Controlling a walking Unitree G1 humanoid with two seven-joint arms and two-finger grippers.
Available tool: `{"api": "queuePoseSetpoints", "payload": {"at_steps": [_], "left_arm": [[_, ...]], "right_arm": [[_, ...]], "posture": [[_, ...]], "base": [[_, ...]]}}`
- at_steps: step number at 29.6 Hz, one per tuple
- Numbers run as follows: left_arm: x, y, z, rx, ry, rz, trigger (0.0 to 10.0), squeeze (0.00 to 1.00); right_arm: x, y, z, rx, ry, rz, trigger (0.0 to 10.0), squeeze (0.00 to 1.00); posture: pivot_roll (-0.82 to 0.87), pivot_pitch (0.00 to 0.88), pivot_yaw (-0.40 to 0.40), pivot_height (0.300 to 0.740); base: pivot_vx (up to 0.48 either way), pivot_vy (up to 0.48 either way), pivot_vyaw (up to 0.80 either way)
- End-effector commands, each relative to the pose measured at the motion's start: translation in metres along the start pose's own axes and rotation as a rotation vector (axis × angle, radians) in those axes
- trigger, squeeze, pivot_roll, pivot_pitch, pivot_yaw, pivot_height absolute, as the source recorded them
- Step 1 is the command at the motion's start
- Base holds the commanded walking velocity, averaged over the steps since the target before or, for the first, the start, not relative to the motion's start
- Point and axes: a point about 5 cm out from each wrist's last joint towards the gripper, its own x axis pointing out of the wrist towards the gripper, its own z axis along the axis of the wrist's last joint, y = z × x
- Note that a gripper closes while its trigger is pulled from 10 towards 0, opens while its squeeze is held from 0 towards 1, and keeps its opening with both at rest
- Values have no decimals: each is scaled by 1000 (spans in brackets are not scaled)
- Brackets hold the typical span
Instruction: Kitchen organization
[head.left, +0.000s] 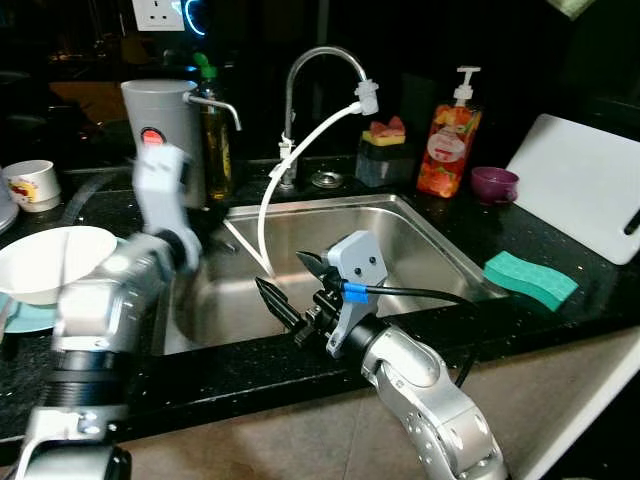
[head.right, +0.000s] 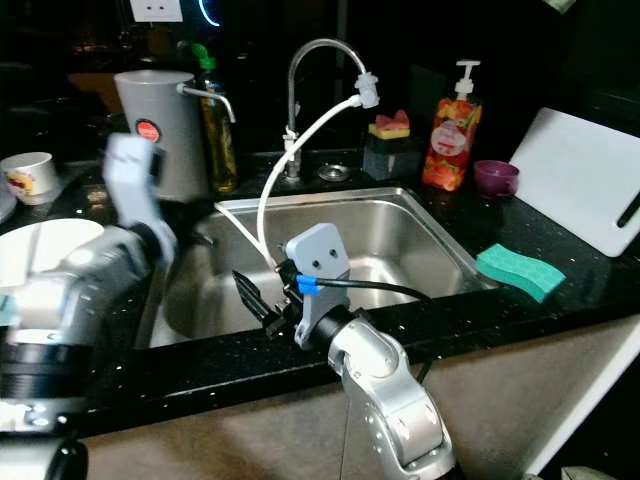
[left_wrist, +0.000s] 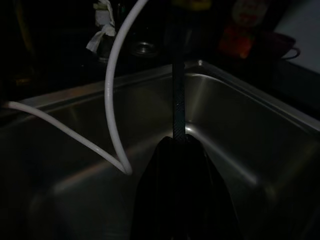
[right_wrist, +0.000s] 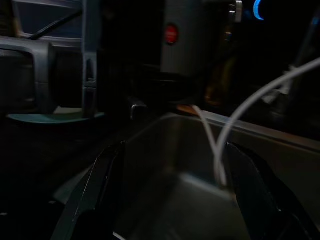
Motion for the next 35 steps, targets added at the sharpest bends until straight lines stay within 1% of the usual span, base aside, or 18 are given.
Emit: {"api": "queuePoseSetpoints", "payload": {"at_steps": [1,2,3,6,10,11,12,13,15,22,23,24,27,30,31,32,33,35], "left_arm": [[5,2,-21,-11,94,57,10000,0],[5,2,-21,-11,94,57,10000,0],[10,-7,-48,-7,164,52,10000,1000],[10,-13,-57,-3,180,40,10000,1000],[7,-14,-54,11,142,49,10000,1000],[7,-13,-49,33,111,76,10000,1000],[6,-10,-45,78,93,126,10000,0],[6,-10,-45,78,93,126,10000,0],[3,-6,-42,149,74,191,10000,0],[-3,-7,-38,189,47,241,10000,0],[-11,-4,-31,242,33,327,10000,0],[-11,-4,-31,242,33,327,10000,0],[-20,1,-29,293,30,432,10000,0],[-23,4,-29,304,30,468,10000,0],[-29,10,-29,308,33,535,10000,0],[-41,25,-31,306,56,653,10000,0],[-41,25,-31,306,56,653,10000,0],[-53,38,-36,315,109,728,10000,0]], "right_arm": [[-1,-3,-1,4,1,-23,10000,0],[-1,-3,-1,4,1,-23,10000,0],[-1,-5,-1,3,3,-36,10000,0],[-1,-6,-1,2,3,-43,10000,0],[-1,-7,-1,3,3,-51,10000,0],[-1,-8,0,4,3,-53,10000,0],[-1,-8,0,6,2,-53,10000,0],[-1,-8,0,6,2,-53,10000,0],[-1,-7,-1,9,1,-52,10000,0],[0,-6,0,13,-4,-48,10000,0],[-1,-5,1,17,-10,-37,10000,0],[-1,-5,1,17,-10,-37,10000,0],[-2,-4,0,18,-9,-25,10000,0],[-2,-4,-1,17,-4,-28,10000,0],[-2,-5,-2,18,0,-33,10000,0],[-1,-5,-3,20,4,-37,10000,0],[-1,-5,-3,20,4,-37,10000,0],[-1,-5,-3,22,7,-37,10000,0]], "posture": [[92,49,-22,740],[92,49,-22,740],[85,51,-24,740],[81,54,-24,740],[78,58,-28,740],[82,60,-30,740],[82,60,-30,740],[82,60,-30,740],[82,60,-30,740],[88,70,-34,740],[89,73,-33,740],[89,73,-33,740],[95,80,-33,740],[96,82,-33,740],[99,84,-34,740],[104,87,-34,740],[104,87,-34,740],[108,88,-32,740]], "base": [[0,0,0],[0,0,0],[0,0,0],[0,0,0],[0,0,0],[0,0,0],[0,0,0],[0,0,0],[0,0,0],[0,0,0],[0,0,0],[0,0,0],[0,0,0],[0,0,0],[0,0,0],[0,0,0],[0,0,0],[0,0,0]]}}
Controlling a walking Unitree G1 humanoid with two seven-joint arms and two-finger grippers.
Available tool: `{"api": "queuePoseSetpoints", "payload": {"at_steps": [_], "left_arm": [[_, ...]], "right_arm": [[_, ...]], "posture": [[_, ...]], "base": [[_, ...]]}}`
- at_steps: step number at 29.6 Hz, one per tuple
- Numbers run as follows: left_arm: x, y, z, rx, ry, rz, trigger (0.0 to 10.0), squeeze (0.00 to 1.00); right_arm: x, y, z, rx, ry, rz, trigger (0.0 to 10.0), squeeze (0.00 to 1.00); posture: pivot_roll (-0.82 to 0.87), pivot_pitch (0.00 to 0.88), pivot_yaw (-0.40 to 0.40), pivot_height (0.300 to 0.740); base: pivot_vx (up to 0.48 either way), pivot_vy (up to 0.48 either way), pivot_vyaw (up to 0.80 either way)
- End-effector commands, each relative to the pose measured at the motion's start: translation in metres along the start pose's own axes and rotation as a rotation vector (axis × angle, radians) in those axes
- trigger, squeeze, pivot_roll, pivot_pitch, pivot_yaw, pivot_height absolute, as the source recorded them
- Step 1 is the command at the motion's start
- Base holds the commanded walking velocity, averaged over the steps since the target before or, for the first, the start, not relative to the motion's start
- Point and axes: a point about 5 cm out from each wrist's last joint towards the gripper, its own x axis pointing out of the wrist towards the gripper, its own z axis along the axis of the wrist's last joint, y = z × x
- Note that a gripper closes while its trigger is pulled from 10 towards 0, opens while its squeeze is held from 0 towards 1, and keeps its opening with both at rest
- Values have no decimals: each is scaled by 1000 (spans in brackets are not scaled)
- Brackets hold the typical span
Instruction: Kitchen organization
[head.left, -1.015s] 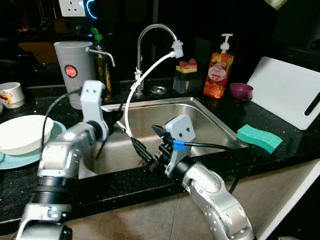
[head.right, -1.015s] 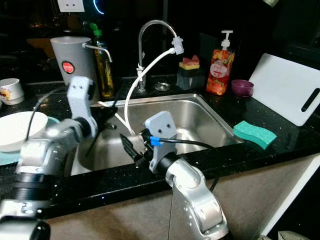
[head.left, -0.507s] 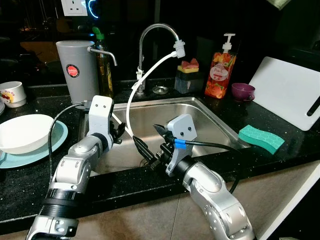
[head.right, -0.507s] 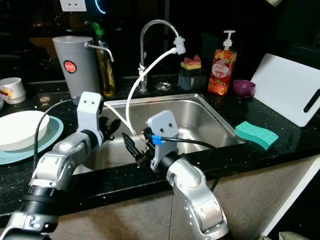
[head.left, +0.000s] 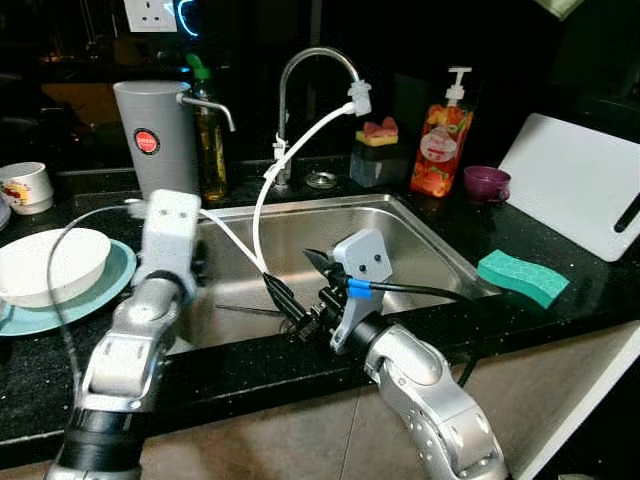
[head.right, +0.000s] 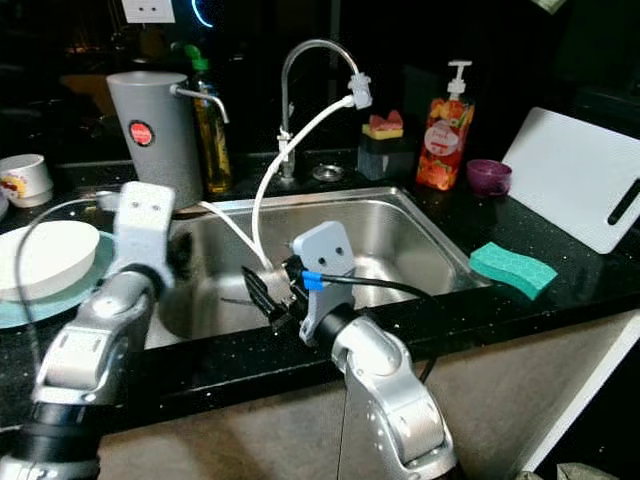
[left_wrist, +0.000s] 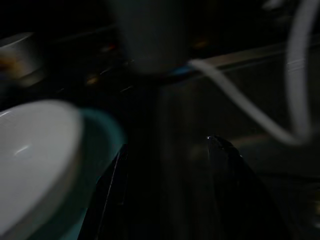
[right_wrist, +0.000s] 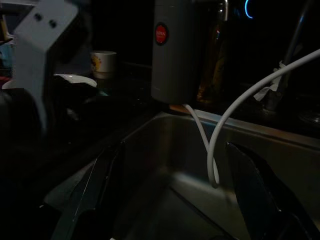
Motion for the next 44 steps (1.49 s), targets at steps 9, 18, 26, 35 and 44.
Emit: {"api": "queuePoseSetpoints", "payload": {"at_steps": [9,18,26,35,44], "left_arm": [[-9,44,-32,293,212,13,10000,0],[-8,51,-41,451,253,-84,9529,0],[-11,49,-49,495,293,-111,3647,0],[-12,54,-53,560,308,-118,0,0],[-13,32,-59,466,320,-233,10000,0]], "right_arm": [[-1,0,-4,15,10,-6,10000,0],[0,0,-4,20,3,-11,10000,0],[-1,-1,-4,20,4,-13,10000,0],[0,-1,-3,21,1,-10,10000,0],[-1,-2,-3,20,3,-11,10000,0]], "posture": [[126,89,-29,740],[126,89,-29,740],[121,91,-27,740],[121,91,-32,740],[113,94,-33,740]], "base": [[0,0,0],[0,0,0],[0,0,0],[0,0,0],[0,0,0]]}}
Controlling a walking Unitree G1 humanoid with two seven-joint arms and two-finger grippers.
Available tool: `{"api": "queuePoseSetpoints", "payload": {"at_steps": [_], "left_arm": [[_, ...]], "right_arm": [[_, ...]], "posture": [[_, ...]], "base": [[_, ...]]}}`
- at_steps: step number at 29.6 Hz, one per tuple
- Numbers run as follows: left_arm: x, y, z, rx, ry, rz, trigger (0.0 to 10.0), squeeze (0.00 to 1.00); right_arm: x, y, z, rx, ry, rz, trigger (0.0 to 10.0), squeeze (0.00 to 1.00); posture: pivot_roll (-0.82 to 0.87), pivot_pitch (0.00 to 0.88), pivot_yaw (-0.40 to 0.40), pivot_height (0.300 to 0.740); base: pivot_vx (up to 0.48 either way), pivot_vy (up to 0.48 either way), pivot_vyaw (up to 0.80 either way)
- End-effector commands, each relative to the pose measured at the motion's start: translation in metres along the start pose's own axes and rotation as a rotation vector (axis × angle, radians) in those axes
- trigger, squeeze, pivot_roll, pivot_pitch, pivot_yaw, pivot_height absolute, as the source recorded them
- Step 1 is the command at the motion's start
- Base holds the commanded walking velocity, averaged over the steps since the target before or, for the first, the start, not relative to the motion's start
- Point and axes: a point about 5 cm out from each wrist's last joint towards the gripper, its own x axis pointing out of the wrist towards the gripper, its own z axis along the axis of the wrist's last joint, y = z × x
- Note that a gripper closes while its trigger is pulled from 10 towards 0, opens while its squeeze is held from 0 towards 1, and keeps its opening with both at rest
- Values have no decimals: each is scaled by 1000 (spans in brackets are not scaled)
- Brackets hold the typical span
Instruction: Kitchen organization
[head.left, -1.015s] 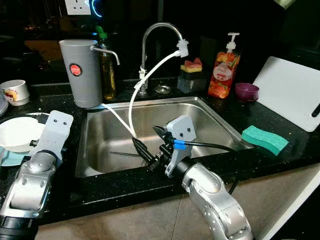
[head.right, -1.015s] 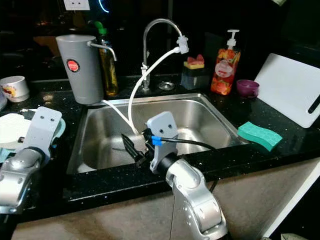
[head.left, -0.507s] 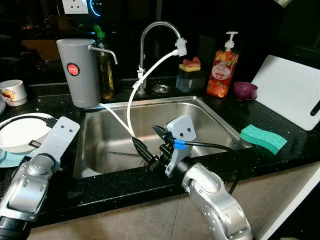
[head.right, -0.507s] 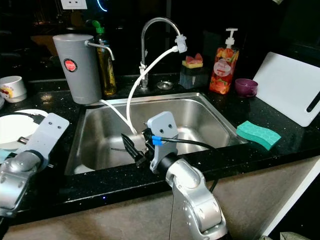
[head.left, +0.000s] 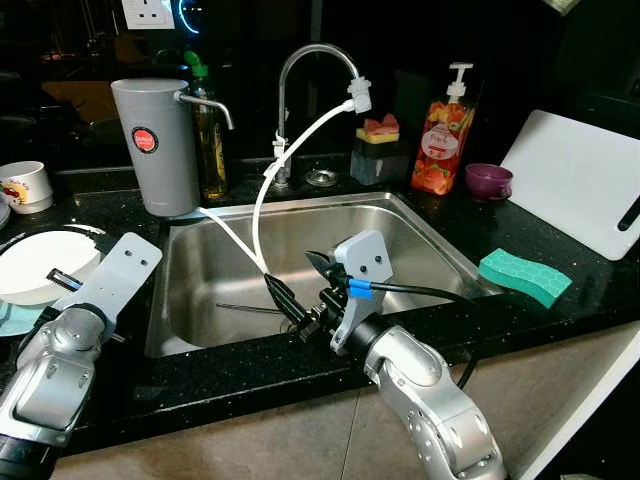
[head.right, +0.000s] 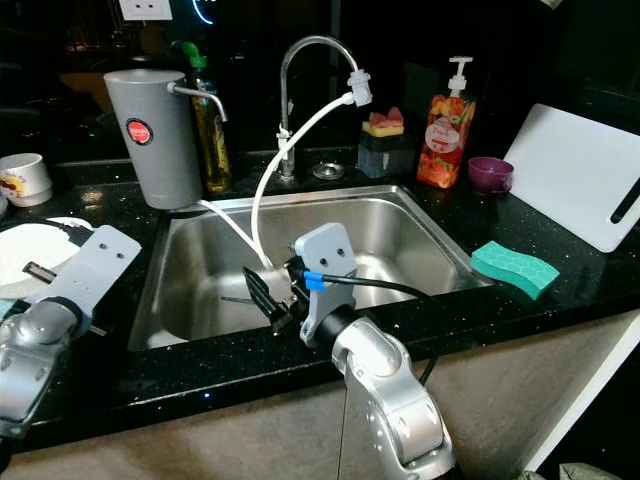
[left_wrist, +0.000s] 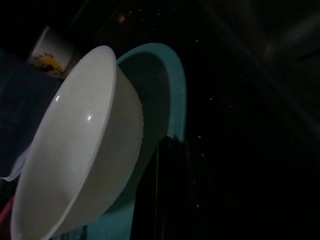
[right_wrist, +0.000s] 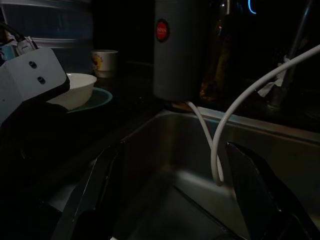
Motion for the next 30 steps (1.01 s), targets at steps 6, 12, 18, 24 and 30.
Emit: {"api": "queuePoseSetpoints", "payload": {"at_steps": [6,12,18,24,30], "left_arm": [[1,-39,-7,-112,53,-193,10000,0],[1,-49,1,-117,18,-226,10000,0],[1,-61,10,-123,-12,-269,10000,0],[1,-67,13,-112,-23,-286,10000,0],[2,-68,6,-90,-3,-273,10000,0]], "right_arm": [[-1,-1,0,4,-3,-4,10000,0],[0,-1,1,0,-5,0,10000,0],[2,-1,1,-2,-9,4,10000,0],[2,-1,1,-4,-9,3,10000,0],[1,-1,1,-3,-11,2,10000,0]], "posture": [[108,92,-33,740],[109,79,-34,740],[108,74,-32,740],[107,70,-31,740],[109,68,-32,740]], "base": [[0,0,0],[0,0,0],[0,0,0],[0,0,0],[0,0,0]]}}
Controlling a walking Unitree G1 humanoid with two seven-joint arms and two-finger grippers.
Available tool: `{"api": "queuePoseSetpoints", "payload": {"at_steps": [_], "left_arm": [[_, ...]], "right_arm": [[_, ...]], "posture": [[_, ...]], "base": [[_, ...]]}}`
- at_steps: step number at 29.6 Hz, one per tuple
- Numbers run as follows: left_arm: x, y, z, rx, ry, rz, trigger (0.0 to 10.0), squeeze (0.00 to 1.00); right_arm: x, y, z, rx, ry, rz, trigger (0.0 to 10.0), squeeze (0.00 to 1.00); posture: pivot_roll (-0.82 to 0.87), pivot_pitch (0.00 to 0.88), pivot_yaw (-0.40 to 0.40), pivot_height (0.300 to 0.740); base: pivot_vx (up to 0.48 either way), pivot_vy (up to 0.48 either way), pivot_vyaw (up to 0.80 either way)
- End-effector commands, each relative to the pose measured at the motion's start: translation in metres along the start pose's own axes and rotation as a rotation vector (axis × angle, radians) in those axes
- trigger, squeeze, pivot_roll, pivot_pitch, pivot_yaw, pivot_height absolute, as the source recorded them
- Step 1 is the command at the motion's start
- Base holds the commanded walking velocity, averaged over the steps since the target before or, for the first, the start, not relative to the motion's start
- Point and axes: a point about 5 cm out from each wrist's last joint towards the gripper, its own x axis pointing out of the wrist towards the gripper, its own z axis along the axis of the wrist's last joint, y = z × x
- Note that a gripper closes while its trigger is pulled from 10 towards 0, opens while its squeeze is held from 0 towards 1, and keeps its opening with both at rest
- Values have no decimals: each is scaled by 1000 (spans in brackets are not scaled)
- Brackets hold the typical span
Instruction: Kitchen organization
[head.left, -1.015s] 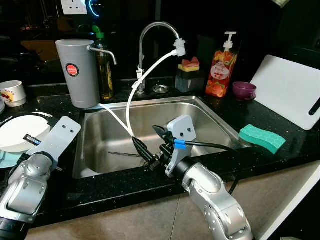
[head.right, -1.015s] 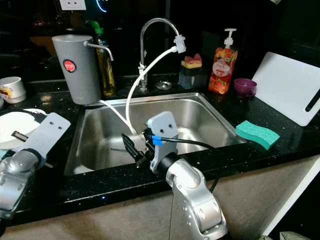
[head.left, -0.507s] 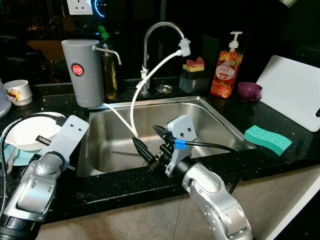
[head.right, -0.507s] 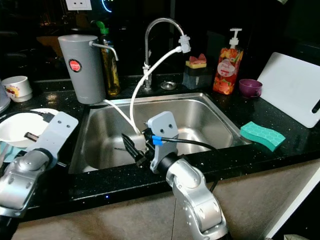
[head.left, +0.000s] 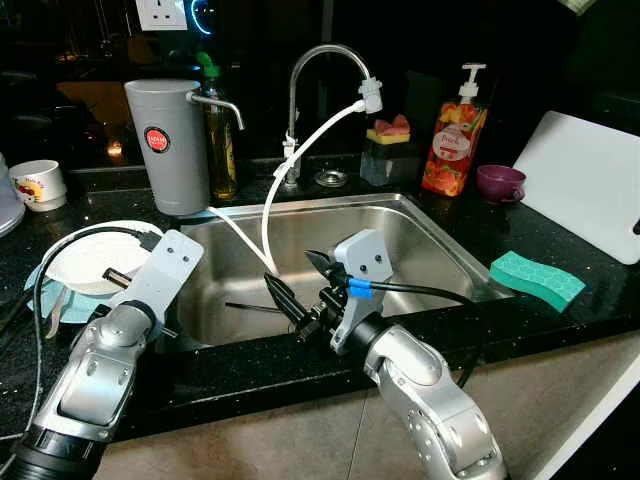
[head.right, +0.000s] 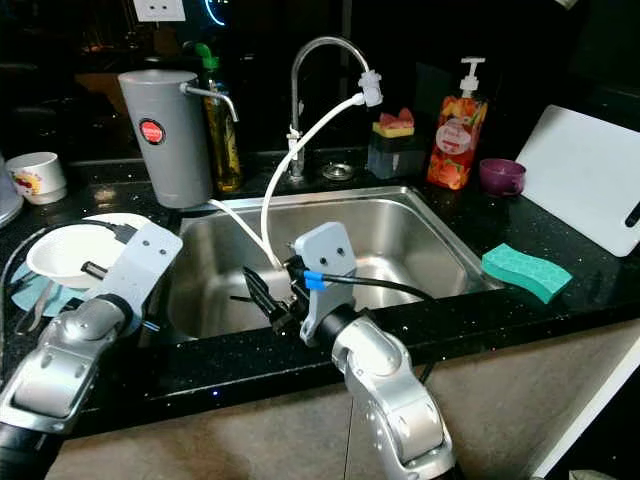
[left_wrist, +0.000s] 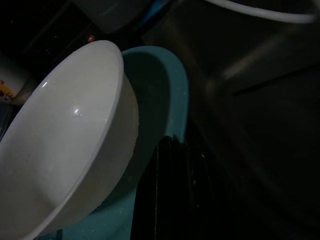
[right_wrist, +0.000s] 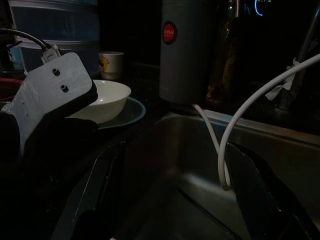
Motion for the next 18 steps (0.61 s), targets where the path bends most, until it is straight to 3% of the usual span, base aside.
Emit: {"api": "queuePoseSetpoints", "payload": {"at_steps": [1,2,3,4,9,10,13,18], "left_arm": [[3,-24,-24,-19,107,-129,10000,0],[4,-25,-24,-20,105,-130,10000,753],[4,-25,-24,-20,103,-131,10000,753],[4,-26,-23,-23,99,-133,10000,1000],[4,-27,-10,-9,-8,-121,10000,1000],[3,-21,2,14,-97,-63,10000,0],[1,-16,13,36,-172,-19,10000,0],[3,-5,19,21,-184,42,10000,0]], "right_arm": [[1,-1,0,0,-8,0,10000,0],[1,-1,0,0,-7,1,10000,0],[1,-1,0,-1,-7,1,10000,0],[1,-1,0,-1,-7,2,10000,0],[1,-2,1,-1,-9,0,10000,0],[1,-2,1,-1,-9,-2,10000,0],[1,-3,1,0,-8,-4,10000,0],[0,-2,0,1,-7,-5,10000,0]], "posture": [[109,68,-32,740],[110,68,-34,740],[110,68,-34,740],[110,68,-34,740],[105,72,-35,740],[105,75,-36,740],[107,76,-37,740],[107,76,-37,740]], "base": [[0,0,0],[0,0,0],[0,0,0],[0,0,0],[0,0,0],[0,0,0],[0,0,0],[0,0,0]]}}
